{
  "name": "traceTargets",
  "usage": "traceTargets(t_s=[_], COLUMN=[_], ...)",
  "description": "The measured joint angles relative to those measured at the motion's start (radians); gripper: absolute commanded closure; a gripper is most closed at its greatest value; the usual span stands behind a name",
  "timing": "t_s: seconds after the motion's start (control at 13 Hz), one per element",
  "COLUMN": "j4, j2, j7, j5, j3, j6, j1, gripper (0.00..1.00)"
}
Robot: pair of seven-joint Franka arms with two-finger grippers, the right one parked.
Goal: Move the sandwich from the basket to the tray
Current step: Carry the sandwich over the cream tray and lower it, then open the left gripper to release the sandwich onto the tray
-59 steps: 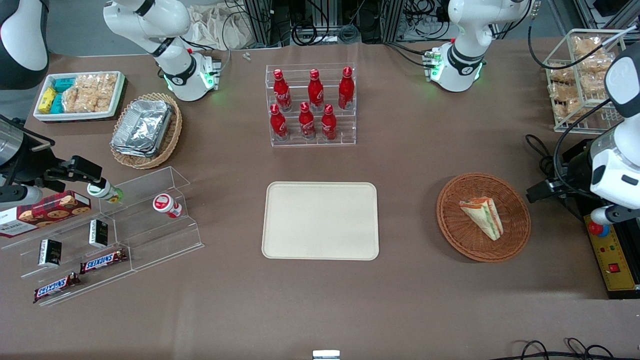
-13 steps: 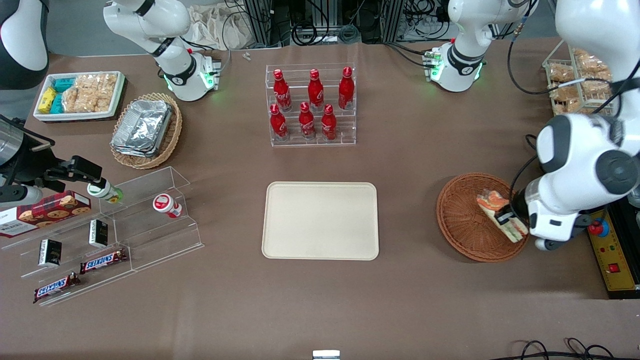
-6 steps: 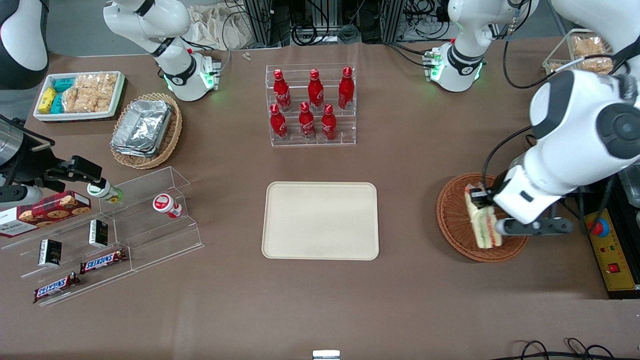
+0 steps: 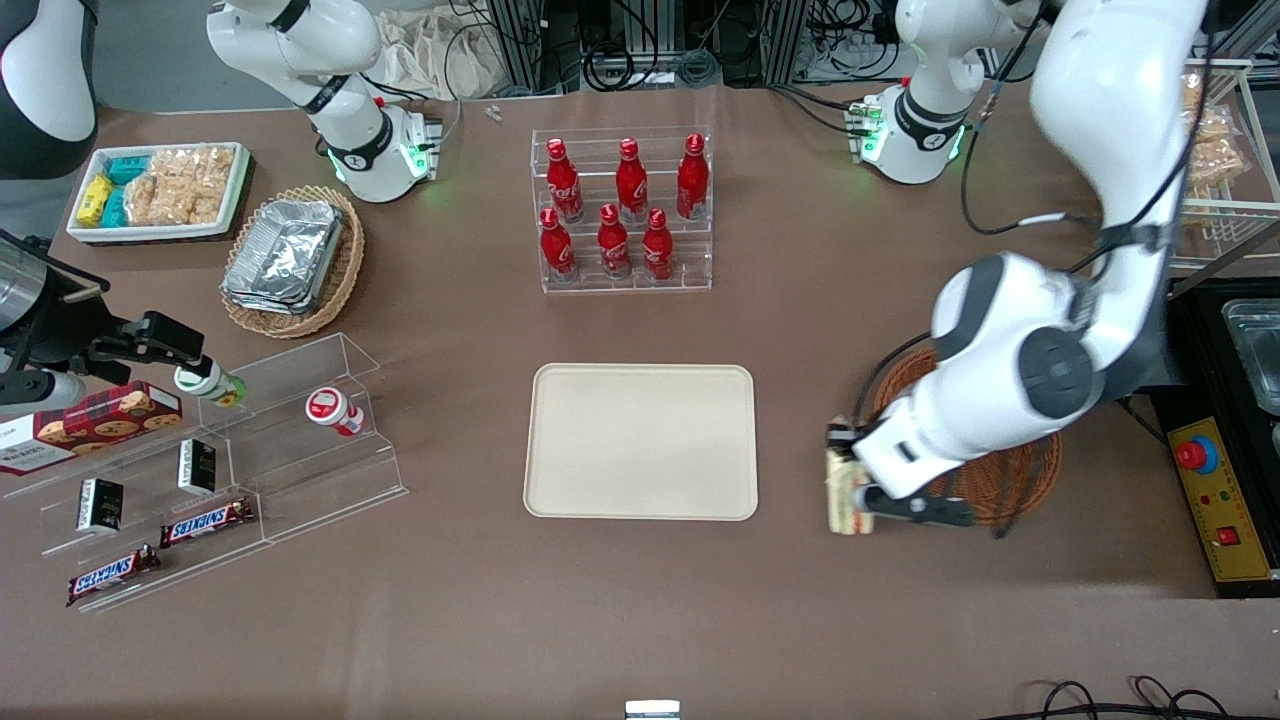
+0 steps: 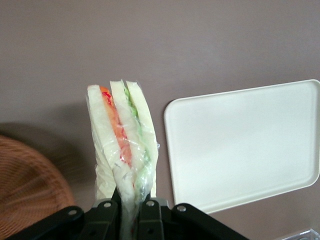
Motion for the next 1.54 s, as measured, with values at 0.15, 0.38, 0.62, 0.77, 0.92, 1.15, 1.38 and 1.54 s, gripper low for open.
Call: traceTargets(t_s=[0.15,0.38,0.62,0.77,0.92,1.15,1.38,1.54], j4=[0.005,0.009,0.008,0.004,0.002,0.003,0.005,0.009], j2=[0.068,0.122,0.144,0.164,0.198,0.231,0.233,0.232], j7=[-0.045,-0.114,-0.154,-0.188,-0.232,-0.276,-0.292,-0.306], j5=[0.000,0.015,0.054,0.070,0.071,0.071,0.070,0.070], j3=[-0.002,-0.002,-0.002,-0.002,-0.002,-0.002,-0.002,-0.002], j6=[0.059,0.082,0.084,0.105,0.143,0.178,0.179,0.179], j1=[-0.055,-0.121,-0.156,-0.166,-0.176,-0.179,-0.179,-0.179], gripper=[0.99,1.00,0.99,0.99,0.99,0.90,0.00,0.00])
